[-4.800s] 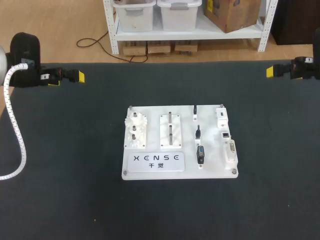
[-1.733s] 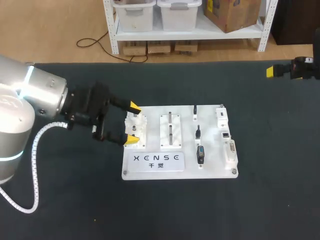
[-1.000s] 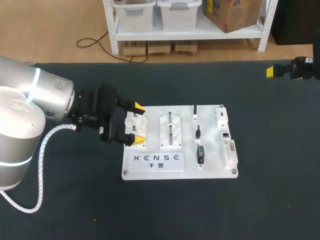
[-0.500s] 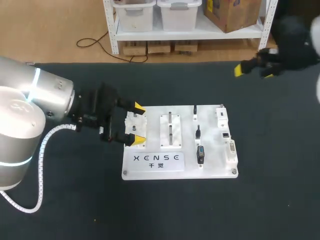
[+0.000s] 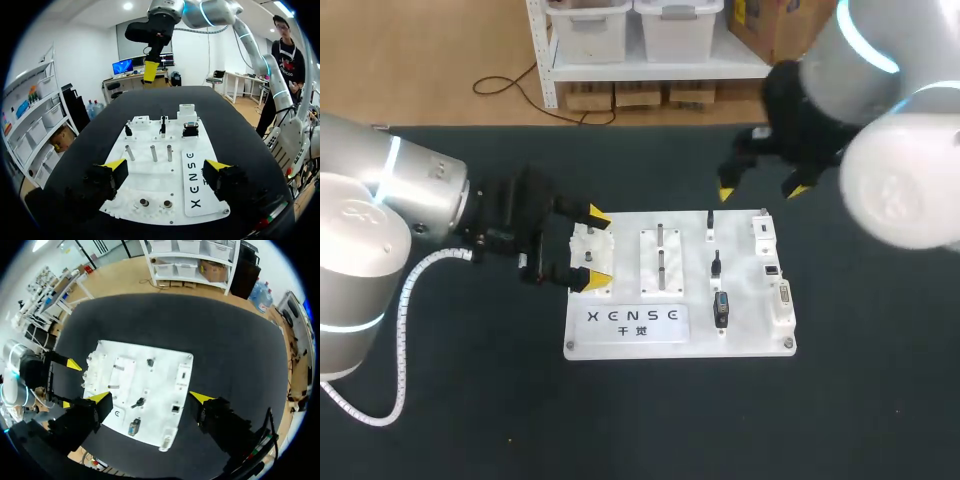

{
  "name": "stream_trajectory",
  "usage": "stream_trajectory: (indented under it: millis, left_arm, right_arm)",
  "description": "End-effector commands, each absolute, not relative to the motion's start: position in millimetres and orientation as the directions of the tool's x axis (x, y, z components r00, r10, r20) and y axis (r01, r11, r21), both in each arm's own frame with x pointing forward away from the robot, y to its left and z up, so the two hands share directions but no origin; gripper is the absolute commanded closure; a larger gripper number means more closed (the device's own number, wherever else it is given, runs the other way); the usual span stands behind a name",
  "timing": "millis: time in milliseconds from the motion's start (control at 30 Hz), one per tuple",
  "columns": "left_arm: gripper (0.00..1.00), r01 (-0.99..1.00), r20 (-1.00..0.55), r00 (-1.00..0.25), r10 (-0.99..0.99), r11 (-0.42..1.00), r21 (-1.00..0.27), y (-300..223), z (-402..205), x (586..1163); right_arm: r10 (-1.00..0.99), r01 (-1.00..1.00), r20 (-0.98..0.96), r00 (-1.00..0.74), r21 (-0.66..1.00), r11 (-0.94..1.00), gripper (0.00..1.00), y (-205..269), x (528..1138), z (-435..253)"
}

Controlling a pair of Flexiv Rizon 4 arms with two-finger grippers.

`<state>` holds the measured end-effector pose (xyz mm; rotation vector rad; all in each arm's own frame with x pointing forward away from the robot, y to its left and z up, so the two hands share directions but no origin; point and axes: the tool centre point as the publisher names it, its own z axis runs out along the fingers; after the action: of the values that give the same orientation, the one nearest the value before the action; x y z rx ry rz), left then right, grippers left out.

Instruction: Insert the Ethernet cable into its matching sockets.

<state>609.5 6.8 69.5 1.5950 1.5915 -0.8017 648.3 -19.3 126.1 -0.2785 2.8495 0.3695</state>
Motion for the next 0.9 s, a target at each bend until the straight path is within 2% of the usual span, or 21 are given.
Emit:
stream_trajectory:
  millis: [33, 900]
  left_arm:
    - [0.00, 0.997, -0.841, 0.039, 0.539, 0.037, 0.070, 6.4, 68.4, 609.4]
    - [0.00, 0.997, -0.841, 0.039, 0.539, 0.037, 0.070, 6.4, 68.4, 609.4]
  right_arm:
    - [-0.126, -0.155, -0.260, -0.957, 0.093, 0.984, 0.00, -5.6, 639.4, 112.2]
    - [-0.123, -0.136, -0.146, -0.982, 0.082, 0.987, 0.00, 16.9, 628.3, 35.7]
